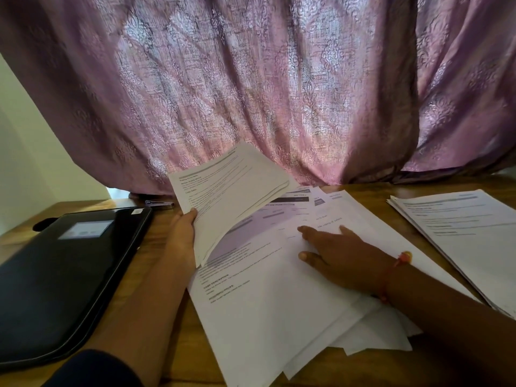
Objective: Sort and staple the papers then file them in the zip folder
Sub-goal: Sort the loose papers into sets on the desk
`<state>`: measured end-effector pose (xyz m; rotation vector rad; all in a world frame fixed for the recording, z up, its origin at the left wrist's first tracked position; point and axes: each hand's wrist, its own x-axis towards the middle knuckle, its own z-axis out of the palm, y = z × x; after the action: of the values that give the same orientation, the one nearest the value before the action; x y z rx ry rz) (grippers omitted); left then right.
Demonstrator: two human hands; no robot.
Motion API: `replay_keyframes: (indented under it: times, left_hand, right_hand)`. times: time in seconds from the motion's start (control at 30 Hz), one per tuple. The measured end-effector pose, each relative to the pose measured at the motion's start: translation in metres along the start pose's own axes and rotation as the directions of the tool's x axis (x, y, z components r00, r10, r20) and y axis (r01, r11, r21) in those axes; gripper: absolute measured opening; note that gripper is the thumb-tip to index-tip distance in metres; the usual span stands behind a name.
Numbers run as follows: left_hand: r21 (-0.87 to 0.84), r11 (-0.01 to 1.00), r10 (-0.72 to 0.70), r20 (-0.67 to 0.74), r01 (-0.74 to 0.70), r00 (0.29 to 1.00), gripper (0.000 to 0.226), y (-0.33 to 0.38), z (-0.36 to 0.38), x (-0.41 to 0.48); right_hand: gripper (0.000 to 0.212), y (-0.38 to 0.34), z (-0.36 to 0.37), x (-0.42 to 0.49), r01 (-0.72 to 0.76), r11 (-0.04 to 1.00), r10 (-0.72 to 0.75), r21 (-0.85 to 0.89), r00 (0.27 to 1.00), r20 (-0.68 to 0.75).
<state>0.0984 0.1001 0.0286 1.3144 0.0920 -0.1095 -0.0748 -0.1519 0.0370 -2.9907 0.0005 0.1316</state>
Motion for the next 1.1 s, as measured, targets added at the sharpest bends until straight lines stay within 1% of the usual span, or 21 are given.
replay_keyframes:
  times: [0.13, 0.2, 0.4, 0.53, 0.6, 0.67, 0.7, 0.73, 0.8, 0.87, 0.97, 1.1]
  left_hand:
    - [-0.004, 1.000, -0.016, 0.010, 0.016, 1.000, 0.023, 0.000, 0.000, 0.001]
    - [-0.004, 1.000, -0.020, 0.011, 0.020, 1.000, 0.024, -0.002, -0.001, 0.002]
    - [0.024, 1.000, 0.012, 0.000, -0.012, 1.000, 0.030, -0.002, -0.001, 0.002]
    - [0.033, 0.999, 0.016, -0.013, -0.015, 1.000, 0.028, -0.004, -0.003, 0.005]
    - [0.035, 0.999, 0.004, 0.000, -0.004, 1.000, 0.030, -0.005, -0.002, 0.006]
    - [0.043, 0.999, 0.001, 0.006, -0.002, 1.000, 0.027, -0.005, -0.002, 0.005]
    - [0.053, 0.999, 0.011, 0.008, -0.011, 1.000, 0.024, -0.005, -0.002, 0.004]
    - [0.062, 0.998, 0.016, 0.010, -0.016, 1.000, 0.022, -0.006, -0.002, 0.004]
    - [0.059, 0.998, 0.030, 0.016, -0.031, 0.999, 0.023, -0.009, -0.003, 0.007]
    - [0.059, 0.997, 0.059, 0.009, -0.059, 0.998, 0.024, -0.009, -0.002, 0.006]
    - [0.089, 0.990, 0.109, 0.008, -0.109, 0.994, 0.022, -0.009, 0.001, 0.005]
    - [0.165, 0.978, 0.121, 0.050, -0.127, 0.991, 0.023, -0.009, -0.001, 0.008]
  right_hand:
    - [0.066, 0.009, 0.001, 0.001, -0.060, 0.991, 0.061, -0.120, 0.998, 0.007]
    - [0.064, 0.009, 0.000, 0.001, -0.069, 0.986, 0.073, -0.152, 0.997, 0.019]
    - [0.057, 0.006, 0.000, 0.001, -0.034, 0.992, 0.041, -0.122, 0.997, 0.058]
    - [0.056, 0.005, 0.002, 0.000, -0.011, 0.997, 0.018, -0.079, 0.996, 0.089]
    - [0.057, 0.005, 0.004, 0.001, -0.017, 1.000, 0.018, -0.022, 0.999, 0.032]
    - [0.055, 0.006, 0.004, 0.004, -0.065, 0.995, 0.074, 0.080, 0.989, -0.125]
    - [0.054, 0.009, 0.004, 0.006, -0.098, 0.990, 0.118, 0.104, 0.971, -0.206]
    - [0.052, 0.011, 0.004, 0.008, -0.130, 0.987, 0.151, 0.098, 0.955, -0.256]
    - [0.048, 0.018, 0.005, 0.010, -0.153, 0.985, 0.168, 0.075, 0.952, -0.255]
    - [0.047, 0.022, 0.008, 0.011, -0.142, 0.986, 0.159, 0.088, 0.959, -0.233]
    - [0.047, 0.025, 0.009, 0.012, -0.127, 0.985, 0.153, 0.116, 0.954, -0.259]
    - [0.046, 0.027, 0.010, 0.014, -0.140, 0.983, 0.168, 0.120, 0.951, -0.261]
